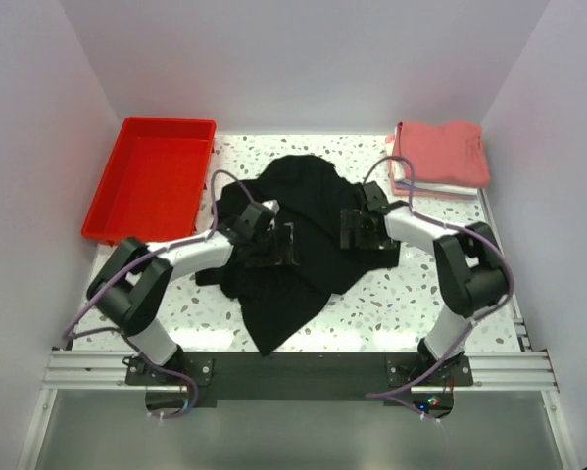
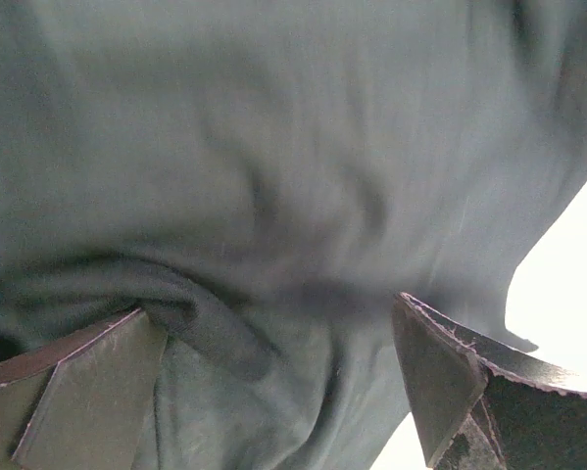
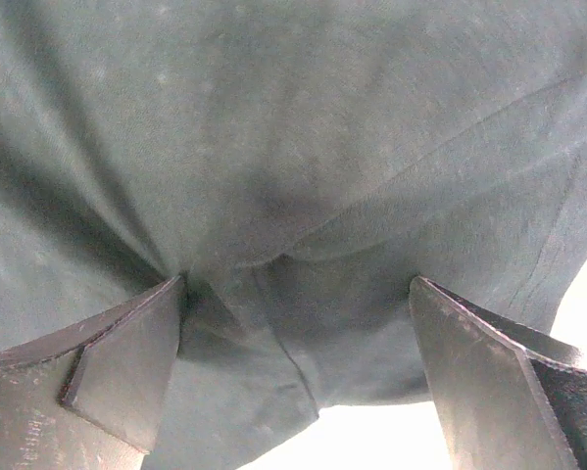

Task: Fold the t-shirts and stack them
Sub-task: Flatten the tshirt out

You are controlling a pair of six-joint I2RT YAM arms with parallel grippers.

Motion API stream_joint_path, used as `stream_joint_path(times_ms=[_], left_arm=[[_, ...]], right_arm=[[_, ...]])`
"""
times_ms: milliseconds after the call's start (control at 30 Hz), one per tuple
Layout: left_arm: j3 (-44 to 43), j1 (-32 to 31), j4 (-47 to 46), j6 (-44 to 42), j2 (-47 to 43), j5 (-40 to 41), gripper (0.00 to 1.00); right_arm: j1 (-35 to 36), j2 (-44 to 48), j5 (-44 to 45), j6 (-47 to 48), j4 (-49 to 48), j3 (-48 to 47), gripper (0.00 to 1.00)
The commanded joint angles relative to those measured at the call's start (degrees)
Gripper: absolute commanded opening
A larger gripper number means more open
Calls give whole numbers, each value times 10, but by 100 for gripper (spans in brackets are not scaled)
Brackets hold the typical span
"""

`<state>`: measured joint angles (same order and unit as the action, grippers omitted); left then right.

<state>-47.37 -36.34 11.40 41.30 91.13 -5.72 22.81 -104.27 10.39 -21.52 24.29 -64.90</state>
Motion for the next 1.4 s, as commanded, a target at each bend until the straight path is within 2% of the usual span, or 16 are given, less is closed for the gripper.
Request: stream_joint_path(times_ms=[0, 100, 233, 333, 500, 600, 700, 833, 1000, 1200, 1367], left_arm=[[-64, 18, 0, -52, 91, 39, 100], [-140, 38, -1, -75, 165, 26, 100], [-274, 54, 18, -96, 270, 29, 100], [-349, 57, 36, -107, 321, 10, 100], [-381, 57, 56, -119, 317, -16, 100], [-340, 57, 57, -120, 246, -1, 100], [-252, 57, 53, -108, 133, 45, 100], [-108, 57, 71, -49, -33, 99, 100], [37, 56, 126, 12, -174, 124, 100], [150, 51, 143, 66, -267, 86, 100], [178, 50, 136, 78, -250, 98, 95]], right_arm=[[7, 91, -38, -43, 26, 93, 99], [25, 189, -52, -75, 15, 180, 99], [105, 288, -40, -111, 27, 252, 99], [128, 329, -49, -141, 30, 275, 99], [127, 339, -1, -123, 53, 249, 99], [127, 346, 49, -106, 87, 206, 99], [127, 369, 86, -95, 89, 178, 99], [111, 393, 140, -103, 81, 169, 99], [47, 416, 127, -91, 75, 188, 99], [17, 443, 176, -76, 83, 203, 99], [5, 444, 162, -71, 78, 210, 99]])
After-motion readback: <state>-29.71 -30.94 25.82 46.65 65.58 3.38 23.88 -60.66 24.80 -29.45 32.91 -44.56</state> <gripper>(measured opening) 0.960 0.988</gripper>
